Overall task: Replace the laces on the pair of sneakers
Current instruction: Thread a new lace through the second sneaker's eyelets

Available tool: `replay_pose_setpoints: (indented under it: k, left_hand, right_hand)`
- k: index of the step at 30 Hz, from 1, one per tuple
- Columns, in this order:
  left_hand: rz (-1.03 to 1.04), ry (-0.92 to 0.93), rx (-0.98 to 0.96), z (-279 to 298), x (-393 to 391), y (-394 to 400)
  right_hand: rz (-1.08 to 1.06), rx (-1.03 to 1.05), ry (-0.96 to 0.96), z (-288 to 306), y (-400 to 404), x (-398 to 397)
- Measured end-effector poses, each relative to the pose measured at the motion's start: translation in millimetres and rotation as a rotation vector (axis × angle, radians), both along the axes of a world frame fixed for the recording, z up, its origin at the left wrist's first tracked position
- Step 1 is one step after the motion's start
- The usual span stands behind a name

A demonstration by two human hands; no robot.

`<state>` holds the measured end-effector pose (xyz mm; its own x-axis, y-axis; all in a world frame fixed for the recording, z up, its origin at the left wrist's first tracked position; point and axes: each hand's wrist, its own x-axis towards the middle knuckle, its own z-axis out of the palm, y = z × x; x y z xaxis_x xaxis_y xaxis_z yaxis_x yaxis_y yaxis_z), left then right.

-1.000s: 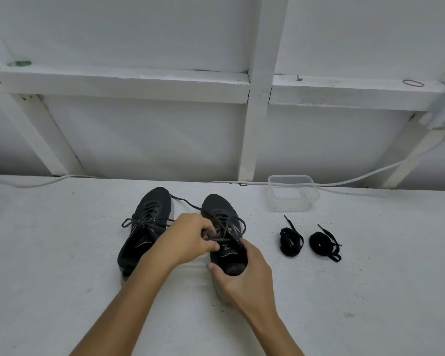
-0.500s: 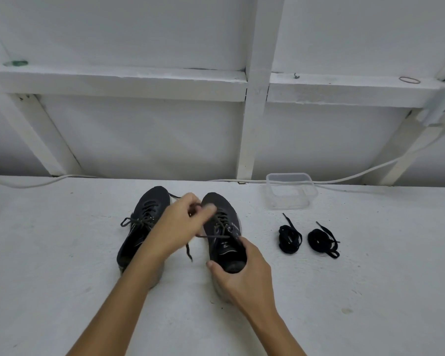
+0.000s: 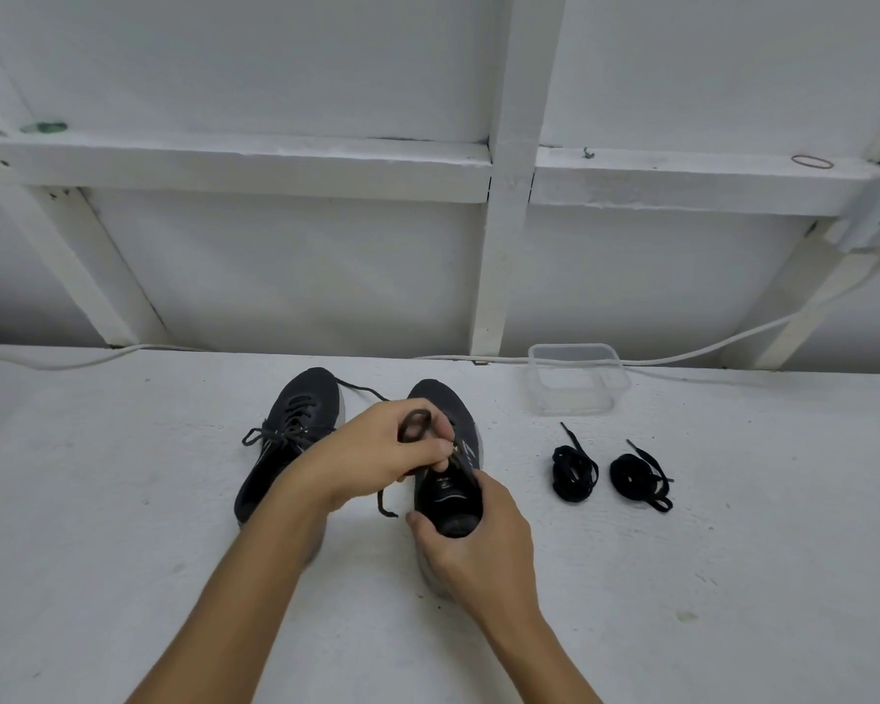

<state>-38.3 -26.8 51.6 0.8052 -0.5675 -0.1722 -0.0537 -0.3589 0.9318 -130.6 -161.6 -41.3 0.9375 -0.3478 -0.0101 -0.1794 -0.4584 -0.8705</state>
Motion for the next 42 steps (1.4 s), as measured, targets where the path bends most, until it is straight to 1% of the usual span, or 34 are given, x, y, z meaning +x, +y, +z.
replay_pose_setpoints:
  k: [3, 5, 7, 9, 11, 13, 15, 17, 18, 19, 21, 22, 23, 25, 27, 30, 32, 34, 36, 37, 39, 40, 41, 42]
  left_hand:
    - [0.068, -0.017, -0.016, -4.4, 2.3, -4.1]
    - [0.066, -0.035, -0.036, -4.1, 3.6, -5.3]
    - [-0.026, -0.001, -0.073, -1.8, 3.9, -7.8]
    - [-0.094, 0.001, -0.070, -0.6, 5.1, -11.9]
    - [-0.022, -0.037, -0.063, -2.8, 10.0, -14.3]
    - [0.149, -0.102, -0.030, -9.5, 18.0, -12.9]
    - [0.328, -0.174, 0.057, -20.6, 23.9, -9.8]
    - [0.452, -0.245, 0.126, -31.1, 26.1, -8.1]
    - [0.459, -0.279, 0.160, -36.1, 26.8, -6.8]
    - [0.406, -0.326, 0.216, -40.7, 28.1, -5.5]
    - [0.168, -0.426, 0.369, -50.2, 30.8, -4.6]
    - [0.061, -0.456, 0.447, -53.9, 31.4, -5.2]
    - [-0.002, -0.464, 0.511, -56.7, 32.1, -6.2]
    - [-0.029, -0.481, 0.592, -61.3, 32.8, -7.9]
    - [0.023, -0.528, 0.601, -63.7, 32.2, -7.8]
    - [0.150, -0.665, 0.578, -61.3, 28.9, -0.8]
    - [0.137, -0.690, 0.595, -59.4, 24.7, 5.6]
    - [0.092, -0.595, 0.610, -56.2, 17.7, 10.6]
    - [0.077, -0.374, 0.626, -55.0, 11.5, 11.9]
    - [0.073, -0.213, 0.627, -55.0, 8.6, 11.5]
    - [0.067, 0.158, 0.609, -56.8, 4.7, 8.6]
    - [0.072, 0.266, 0.620, -57.9, 3.4, 7.0]
    - [0.088, 0.299, 0.650, -58.5, 3.2, 5.9]
    - [0.111, 0.253, 0.696, -58.9, 4.5, 4.3]
  right_hand:
    - [0.040, 0.016, 0.034, 8.6, -4.6, -0.8]
    - [0.105, 0.075, 0.039, 18.5, -14.1, 1.7]
    - [0.179, 0.097, -0.006, 28.1, -25.3, 7.4]
    - [0.247, 0.026, -0.103, 34.3, -34.9, 18.3]
    - [0.297, 0.031, -0.127, 37.3, -40.4, 29.0]
    - [0.234, 0.147, -0.103, 35.8, -47.5, 39.4]
    - [0.090, 0.270, -0.073, 32.9, -57.0, 48.8]
    - [-0.036, 0.394, -0.052, 31.1, -66.6, 55.8]
    - [-0.086, 0.433, -0.046, 30.5, -71.7, 58.0]
    - [-0.125, 0.449, -0.035, 30.2, -76.8, 60.1]
    - [-0.176, 0.444, 0.011, 28.5, -84.7, 63.9]
    - [-0.200, 0.422, 0.053, 26.8, -88.1, 66.0]
    - [-0.226, 0.391, 0.100, 25.0, -90.9, 67.8]
    - [-0.267, 0.273, 0.175, 20.3, -95.3, 69.9]
    - [-0.228, 0.005, 0.267, 15.0, -99.7, 70.7]
    - [-0.094, -0.392, 0.471, 8.6, -101.9, 70.4]
    - [-0.048, -0.592, 0.559, 7.5, -99.5, 70.0]
    - [-0.026, -0.708, 0.561, 8.3, -95.4, 70.8]
    - [-0.024, -0.721, 0.476, 8.9, -92.1, 73.6]
    - [-0.014, -0.674, 0.399, 9.1, -90.1, 75.8]
    - [0.038, -0.503, 0.204, 10.4, -85.6, 81.7]
    - [0.082, -0.423, 0.113, 12.1, -82.8, 84.8]
    - [0.139, -0.369, 0.043, 14.4, -80.0, 88.2]
    - [0.203, -0.340, -0.002, 16.6, -77.8, 91.7]
